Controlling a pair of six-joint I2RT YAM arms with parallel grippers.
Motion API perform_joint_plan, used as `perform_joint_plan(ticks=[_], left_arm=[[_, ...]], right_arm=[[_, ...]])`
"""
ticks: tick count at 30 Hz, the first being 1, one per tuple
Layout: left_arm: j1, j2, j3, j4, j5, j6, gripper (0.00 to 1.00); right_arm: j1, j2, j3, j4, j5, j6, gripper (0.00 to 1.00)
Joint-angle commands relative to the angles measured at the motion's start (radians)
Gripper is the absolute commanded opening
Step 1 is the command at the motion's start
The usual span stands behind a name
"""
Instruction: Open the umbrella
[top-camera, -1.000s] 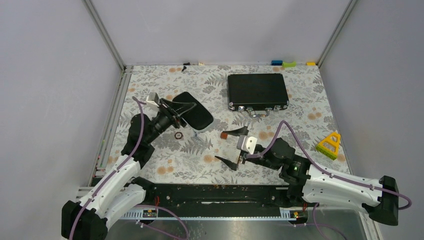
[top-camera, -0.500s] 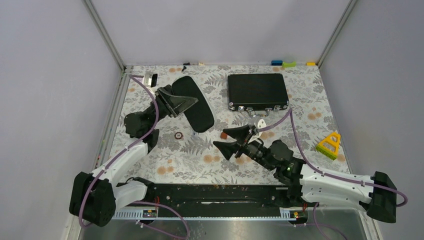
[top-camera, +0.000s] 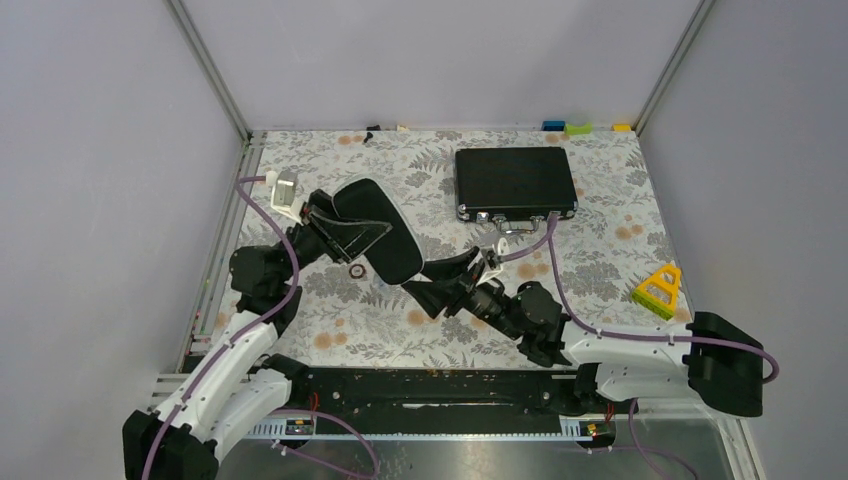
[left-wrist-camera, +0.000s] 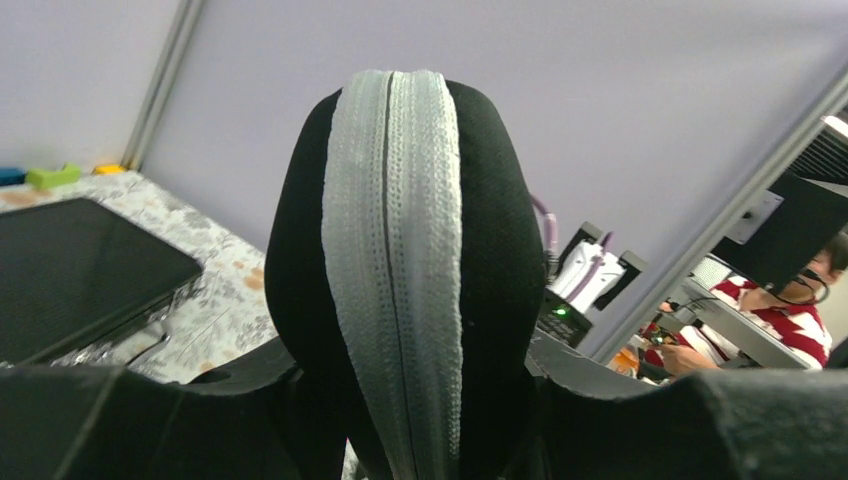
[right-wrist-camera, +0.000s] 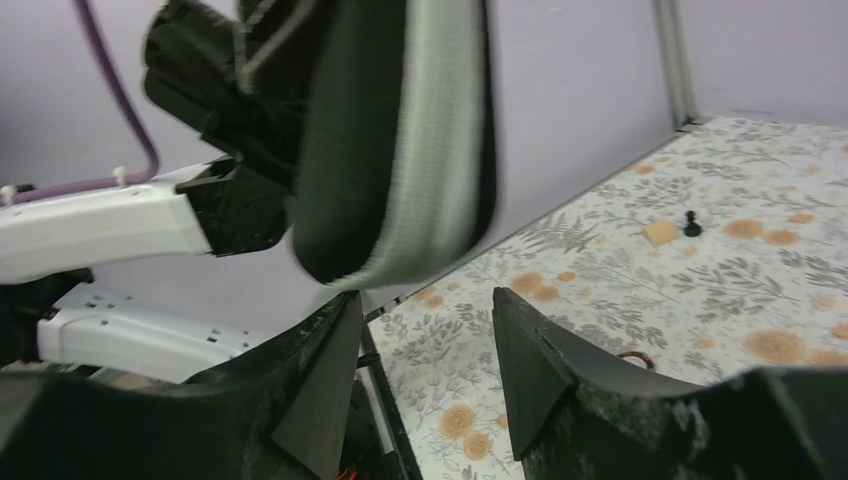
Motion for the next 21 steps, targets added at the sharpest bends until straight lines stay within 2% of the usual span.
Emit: perform_joint_plan(ticks=[1,7,21], left_arm=[[0.003,-0.008,-0.020,0.021,-0.092,0.063,0.00],[0.047,0.006,-0.054,0.111,-0.068,0.004,0.00],[0.070,-0.056,-0.087,0.078,-0.076,0.020,0.00]], right_arm=[[0.041,0.048,0.041,0.199,-0.066,-0.005,0.57],[0.061,0.090,0.043,0.208,-0.056,-0.012,0.58],[0.061,0.198,0.059,0.274,-0.023,0.006,0.51]])
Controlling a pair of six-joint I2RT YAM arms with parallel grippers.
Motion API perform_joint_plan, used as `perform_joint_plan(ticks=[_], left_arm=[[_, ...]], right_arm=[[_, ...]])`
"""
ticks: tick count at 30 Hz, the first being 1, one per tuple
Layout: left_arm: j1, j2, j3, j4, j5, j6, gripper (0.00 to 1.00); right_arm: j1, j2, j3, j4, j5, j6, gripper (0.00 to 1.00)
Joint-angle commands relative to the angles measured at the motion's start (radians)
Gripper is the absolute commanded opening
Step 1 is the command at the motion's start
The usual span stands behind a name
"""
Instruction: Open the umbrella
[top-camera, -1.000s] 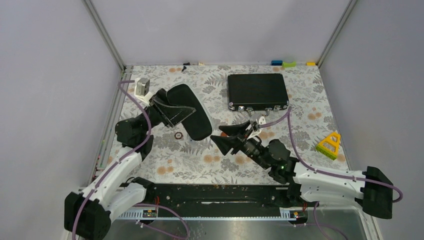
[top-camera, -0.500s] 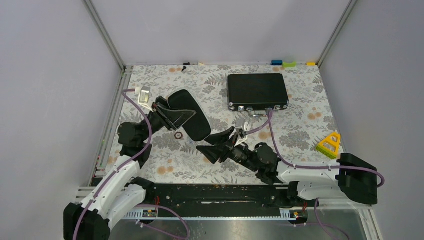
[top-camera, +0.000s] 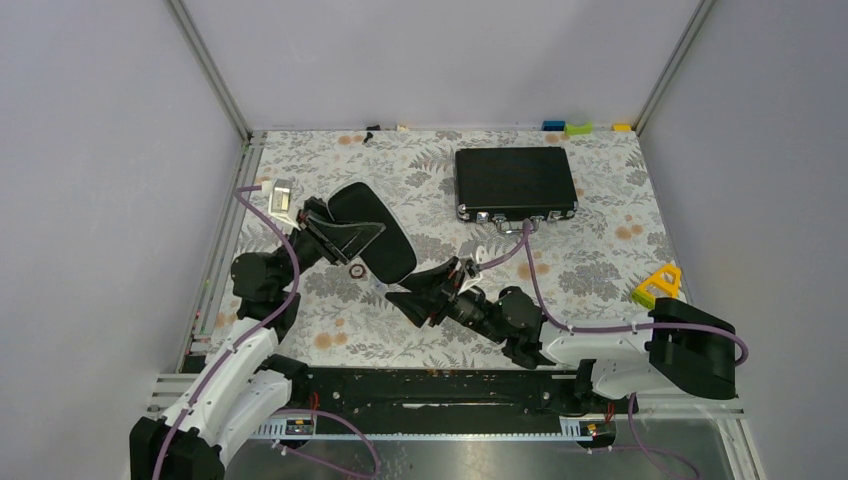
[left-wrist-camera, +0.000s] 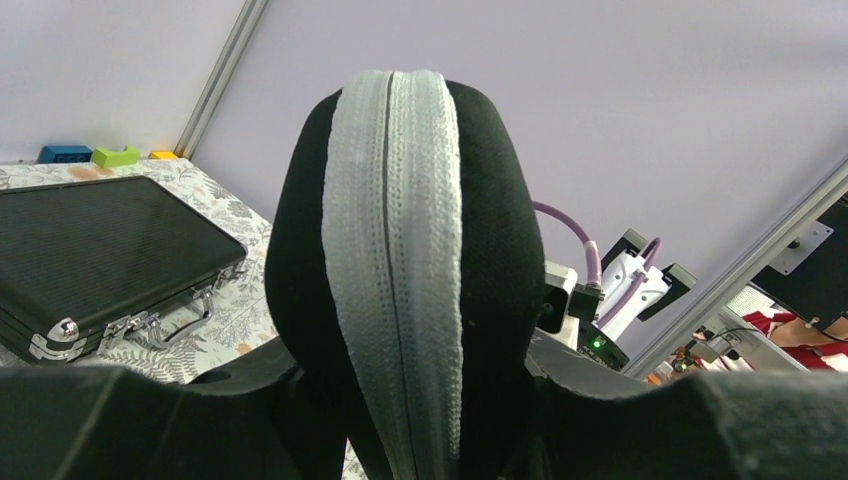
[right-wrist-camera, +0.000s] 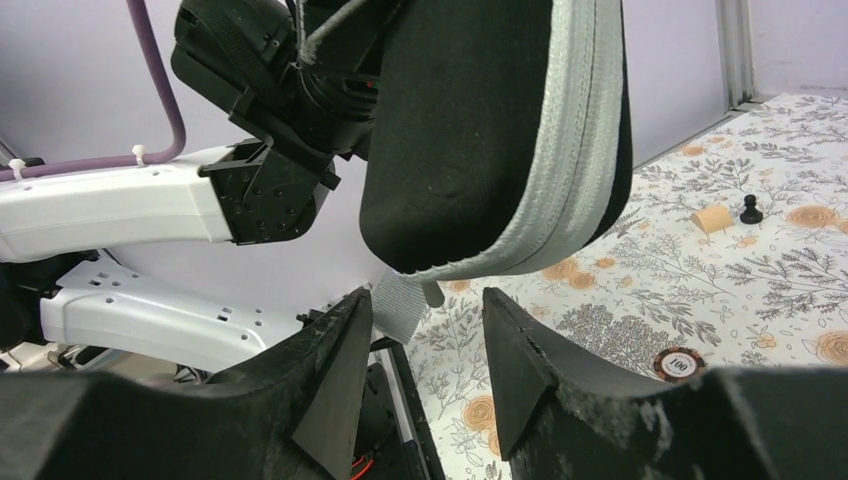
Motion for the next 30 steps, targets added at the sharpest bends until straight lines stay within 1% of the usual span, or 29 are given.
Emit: perform_joint_plan(ticks=[1,14,30], left_arm=[[0.010,-0.030,0.010,0.089,-0.039,0.008,0.00],[0.015,-0.039,0.004,0.089,-0.039,0.006,0.00],[0.017,-0.035,0.005,0.095,-0.024,0.001,0.00]], right_arm=[[0.010,0.021,0.054,0.096,0.025,-0.006,0.51],[0.011,0.077,0.082,0.102,0.015,-0.040,0.45],[0.010,0.110,0.091,0.128,-0.006,-0.081,0.43]])
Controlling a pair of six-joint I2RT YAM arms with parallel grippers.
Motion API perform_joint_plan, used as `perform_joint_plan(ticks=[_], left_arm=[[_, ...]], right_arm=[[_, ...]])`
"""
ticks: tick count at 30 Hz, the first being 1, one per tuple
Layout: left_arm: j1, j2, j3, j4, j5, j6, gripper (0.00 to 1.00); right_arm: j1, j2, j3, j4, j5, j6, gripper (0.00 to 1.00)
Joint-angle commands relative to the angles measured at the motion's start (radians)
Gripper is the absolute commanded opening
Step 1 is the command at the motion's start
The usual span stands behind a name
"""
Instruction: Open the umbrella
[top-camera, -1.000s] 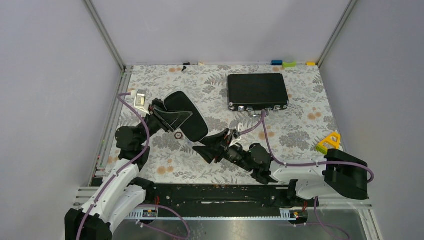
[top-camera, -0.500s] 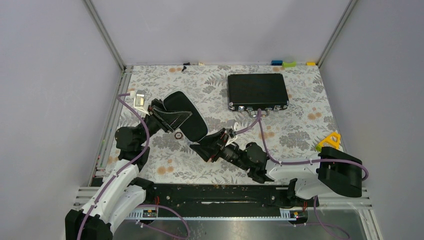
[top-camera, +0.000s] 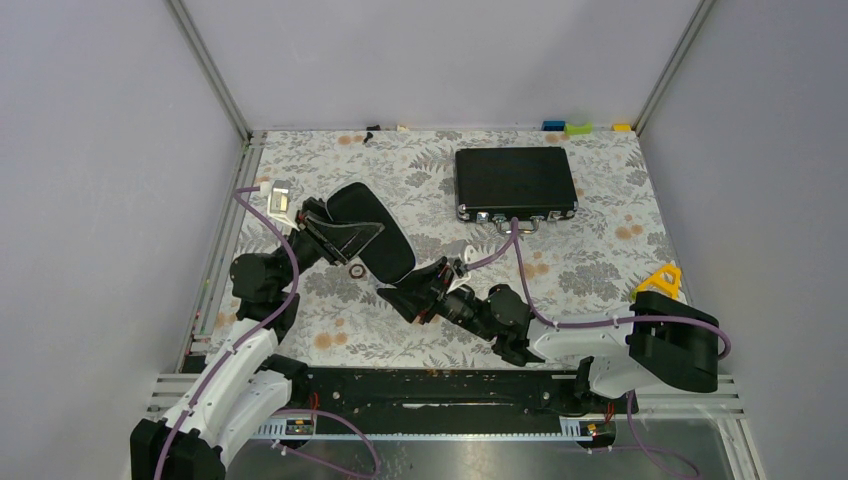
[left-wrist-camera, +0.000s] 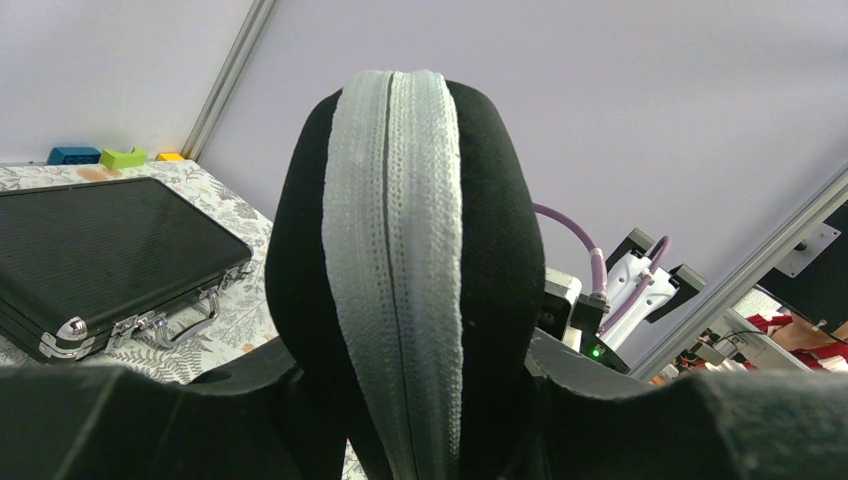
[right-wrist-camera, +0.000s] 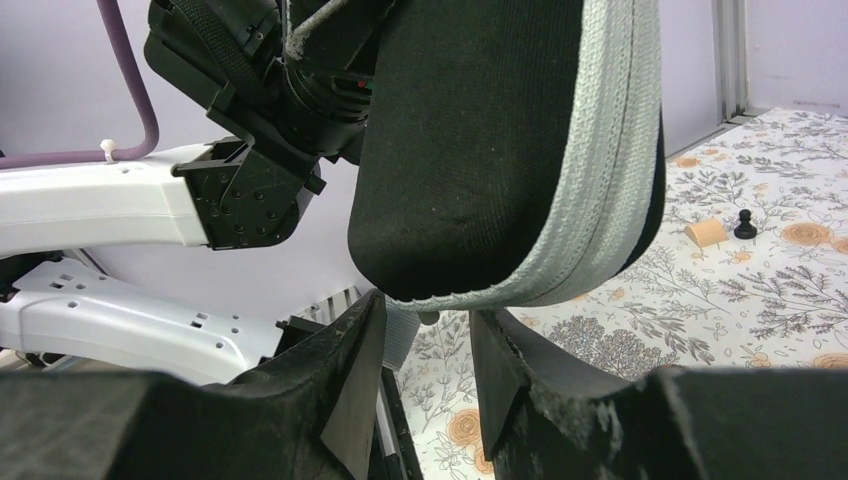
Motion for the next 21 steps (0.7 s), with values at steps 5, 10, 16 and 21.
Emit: perform_joint_plan(ticks=[5,10,16,21], left_arm=[[0.006,-0.024,0.010,0.115,-0.013,-0.004,0.00],[0.005,-0.017,0.010,0.116,-0.010,-0.007,0.00],[0.005,-0.014,0.010,0.123,-0.008,-0.013,0.00],[0.004,-0.009,0.010,0.127,-0.005,-0.017,0.00]], right_arm=[[0.009,0.007,0.043,0.079,-0.003,-0.068,0.39],[0.009,0.008,0.047,0.082,-0.007,-0.078,0.36],[0.008,0.014,0.058,0.082,-0.018,-0.086,0.36],[0.009,0.019,0.072,0.084,-0.025,-0.096,0.31]])
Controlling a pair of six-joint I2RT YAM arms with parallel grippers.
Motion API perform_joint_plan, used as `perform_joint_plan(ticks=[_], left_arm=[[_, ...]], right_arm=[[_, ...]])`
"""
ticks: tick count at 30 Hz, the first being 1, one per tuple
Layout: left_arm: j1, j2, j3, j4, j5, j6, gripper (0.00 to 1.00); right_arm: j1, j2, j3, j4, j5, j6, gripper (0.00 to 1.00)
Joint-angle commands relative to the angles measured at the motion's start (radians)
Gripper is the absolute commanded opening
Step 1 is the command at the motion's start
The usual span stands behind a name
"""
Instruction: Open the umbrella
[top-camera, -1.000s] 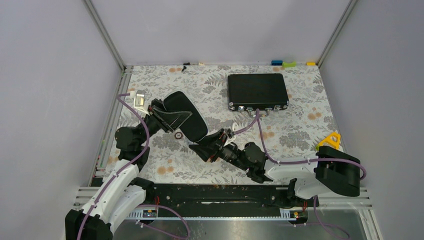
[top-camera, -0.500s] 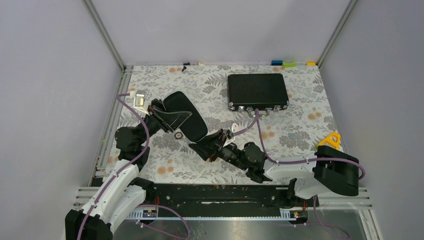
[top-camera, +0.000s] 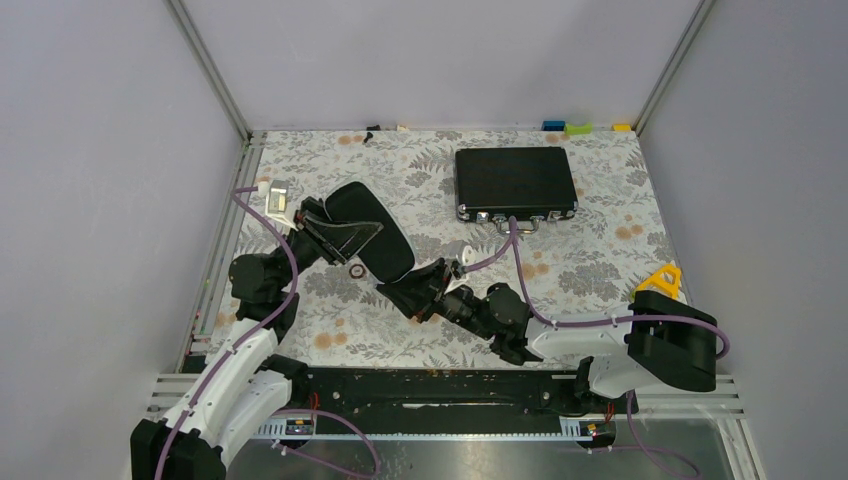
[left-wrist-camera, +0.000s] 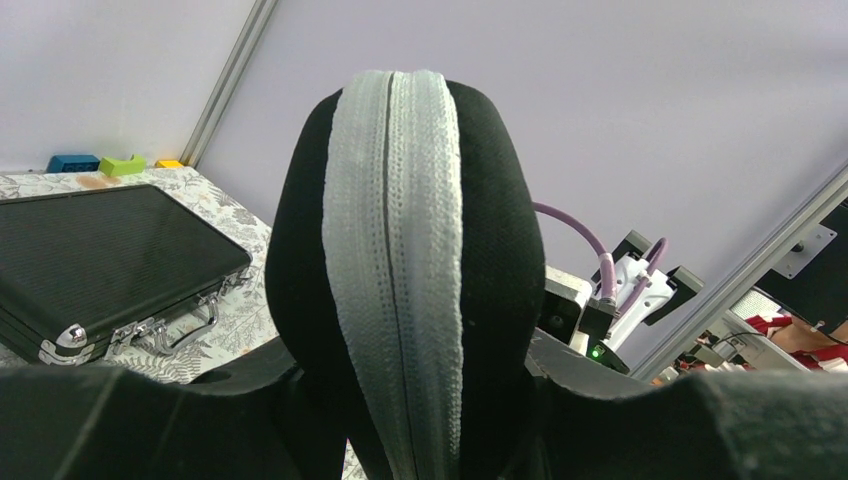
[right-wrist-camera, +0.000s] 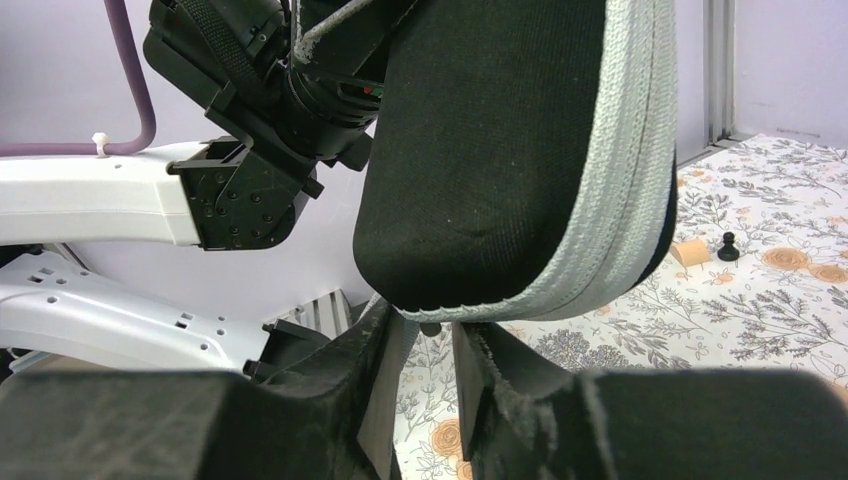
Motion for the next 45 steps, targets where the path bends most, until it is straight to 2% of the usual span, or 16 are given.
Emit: perform_joint_plan(ticks=[1,5,10,18,22,31,45], left_arm=[[0.004,-0.008,0.010,0.116,-0.007,-0.014,0.00],[0.004,-0.007,0.010,0.117,-0.004,-0.014,0.00],[0.003,-0.005,0.011,0.117,-0.001,-0.016,0.00],[0.023,0.002,0.009,0.096,-0.016,-0.022,0.00],[0.027,0.004,0.007,0.103,-0.015,-0.024,0.00],[0.052,-0.020,0.022,0.016,-0.033,0.032,0.00],[0.111,-0.039,0.010,0.022,-0.053,0.020,0.00]], right_arm=[[0.009,0.009,0.053,0.076,-0.017,-0.035,0.28],[0.009,0.012,0.051,0.077,-0.015,-0.035,0.18],[0.010,0.006,0.039,0.085,-0.001,-0.035,0.00],[0.009,-0.016,0.019,0.057,0.026,-0.024,0.00],[0.009,-0.026,0.015,0.014,0.088,-0.010,0.00],[0.012,-0.066,0.010,-0.061,0.135,-0.030,0.00],[0.020,-0.055,-0.018,-0.105,0.141,-0.016,0.00]])
